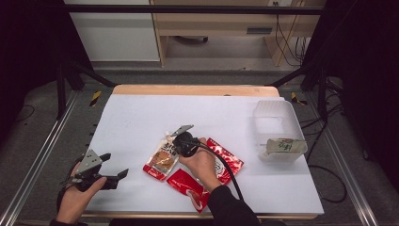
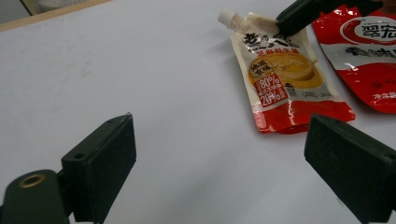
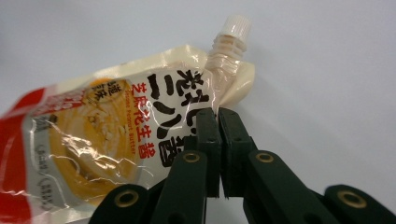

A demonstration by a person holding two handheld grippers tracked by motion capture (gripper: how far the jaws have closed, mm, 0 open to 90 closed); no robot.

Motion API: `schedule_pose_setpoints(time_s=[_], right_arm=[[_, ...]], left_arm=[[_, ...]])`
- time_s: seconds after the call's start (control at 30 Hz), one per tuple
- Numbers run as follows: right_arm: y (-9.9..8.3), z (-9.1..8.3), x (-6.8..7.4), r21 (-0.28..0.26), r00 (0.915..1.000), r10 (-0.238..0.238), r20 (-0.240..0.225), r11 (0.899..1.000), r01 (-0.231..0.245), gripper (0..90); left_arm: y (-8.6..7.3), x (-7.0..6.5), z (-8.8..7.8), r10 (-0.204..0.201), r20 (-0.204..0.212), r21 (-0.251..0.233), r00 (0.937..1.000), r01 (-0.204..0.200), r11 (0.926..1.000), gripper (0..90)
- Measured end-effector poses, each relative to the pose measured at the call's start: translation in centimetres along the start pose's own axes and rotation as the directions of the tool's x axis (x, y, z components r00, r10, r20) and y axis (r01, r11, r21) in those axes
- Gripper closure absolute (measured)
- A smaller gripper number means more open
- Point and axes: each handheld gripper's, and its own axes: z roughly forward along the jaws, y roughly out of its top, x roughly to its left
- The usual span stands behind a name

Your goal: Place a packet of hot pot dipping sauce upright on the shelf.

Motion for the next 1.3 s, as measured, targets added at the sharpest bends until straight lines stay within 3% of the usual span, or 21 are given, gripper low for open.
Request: schedule_pose_setpoints(time_s=[0.17, 0.27, 0.4, 0.53, 0.7, 0.77, 0.83, 1.0, 1.23, 1.3], right_arm=[[1.7, -2.5, 0.6, -0.071, 0.9979, -0.058, -0.029, 0.996, 0.056, 89.6], [3.0, -3.7, 1.5, -0.124, 0.9926, -0.109, -0.053, 0.987, 0.102, 89.9], [4.4, -4.9, 3.3, -0.173, 0.9805, -0.181, -0.077, 0.971, 0.165, 90.0], [5.4, -5.8, 5.1, -0.209, 0.9614, -0.256, -0.102, 0.950, 0.231, 90.0], [6.0, -6.3, 6.3, -0.227, 0.9410, -0.314, -0.126, 0.933, 0.280, 90.0], [6.1, -6.5, 6.6, -0.239, 0.9276, -0.346, -0.142, 0.921, 0.307, 90.0], [6.2, -6.6, 6.9, -0.242, 0.9223, -0.357, -0.149, 0.917, 0.316, 90.0], [6.2, -6.8, 7.4, -0.251, 0.8991, -0.401, -0.176, 0.901, 0.353, 90.0], [6.1, -7.2, 7.9, -0.246, 0.8829, -0.427, -0.195, 0.893, 0.378, 90.0], [6.1, -7.2, 7.8, -0.241, 0.8827, -0.428, -0.195, 0.893, 0.379, 90.0]], left_arm=[[0.7, -0.1, -0.2, 0.017, 0.008, 0.005, 0.9998, -0.017, 0.9998, 11.4], [1.8, -0.1, -0.4, 0.030, 0.023, -0.004, 0.9993, -0.030, 0.9995, 14.7], [3.1, -0.1, -0.5, 0.061, 0.036, -0.007, 0.9975, -0.061, 0.9981, 17.8], [4.2, 0.1, -0.6, 0.088, 0.044, -0.007, 0.9951, -0.088, 0.9961, 19.3], [5.0, 0.6, -0.2, 0.104, 0.056, -0.003, 0.9930, -0.104, 0.9946, 19.7], [5.2, 0.9, -0.1, 0.096, 0.066, -0.009, 0.9932, -0.095, 0.9954, 19.7], [5.4, 1.1, -0.1, 0.096, 0.072, -0.017, 0.9928, -0.095, 0.9953, 19.9], [6.3, 1.0, -0.3, 0.120, 0.090, -0.039, 0.9887, -0.117, 0.9924, 24.4], [7.1, 0.9, -0.1, 0.137, 0.139, -0.037, 0.9807, -0.134, 0.9904, 41.0], [7.2, 0.7, 0.0, 0.147, 0.155, -0.029, 0.9769, -0.144, 0.9892, 47.4]])
